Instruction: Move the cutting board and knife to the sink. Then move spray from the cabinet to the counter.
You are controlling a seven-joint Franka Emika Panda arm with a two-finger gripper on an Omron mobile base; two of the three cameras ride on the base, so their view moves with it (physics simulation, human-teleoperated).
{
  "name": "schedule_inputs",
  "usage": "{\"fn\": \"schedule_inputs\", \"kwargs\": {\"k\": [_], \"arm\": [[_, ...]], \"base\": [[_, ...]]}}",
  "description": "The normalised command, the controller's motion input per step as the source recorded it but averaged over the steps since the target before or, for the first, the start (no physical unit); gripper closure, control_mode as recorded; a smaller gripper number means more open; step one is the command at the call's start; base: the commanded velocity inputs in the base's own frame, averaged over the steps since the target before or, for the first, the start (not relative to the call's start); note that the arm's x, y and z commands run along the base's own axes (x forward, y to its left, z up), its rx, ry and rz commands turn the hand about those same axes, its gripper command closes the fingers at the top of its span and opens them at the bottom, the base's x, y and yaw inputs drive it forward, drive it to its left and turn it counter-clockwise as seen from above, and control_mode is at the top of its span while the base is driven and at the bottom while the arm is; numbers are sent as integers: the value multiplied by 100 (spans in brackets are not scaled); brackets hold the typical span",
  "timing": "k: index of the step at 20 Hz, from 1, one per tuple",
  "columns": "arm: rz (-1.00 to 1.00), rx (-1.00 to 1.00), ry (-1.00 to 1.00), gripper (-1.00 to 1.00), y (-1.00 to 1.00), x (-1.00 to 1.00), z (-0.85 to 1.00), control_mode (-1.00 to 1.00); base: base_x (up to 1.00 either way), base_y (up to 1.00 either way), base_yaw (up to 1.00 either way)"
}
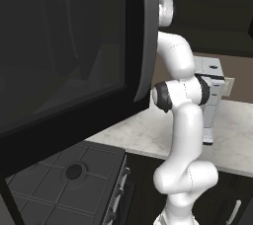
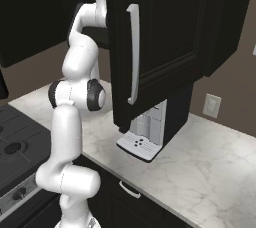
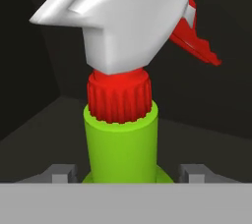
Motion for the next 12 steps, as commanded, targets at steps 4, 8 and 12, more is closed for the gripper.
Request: {"fn": "schedule_inputs", "kwargs": {"k": [4,8,12], "arm": [[0,0,0,100,-4,-12,-11,-100],[0,0,0,100,-1,-18,-9,-100],[0,0,-5,100,-1,-35,-9,-100]], "base": [[0,0,0],[0,0,0],[0,0,0]]}}
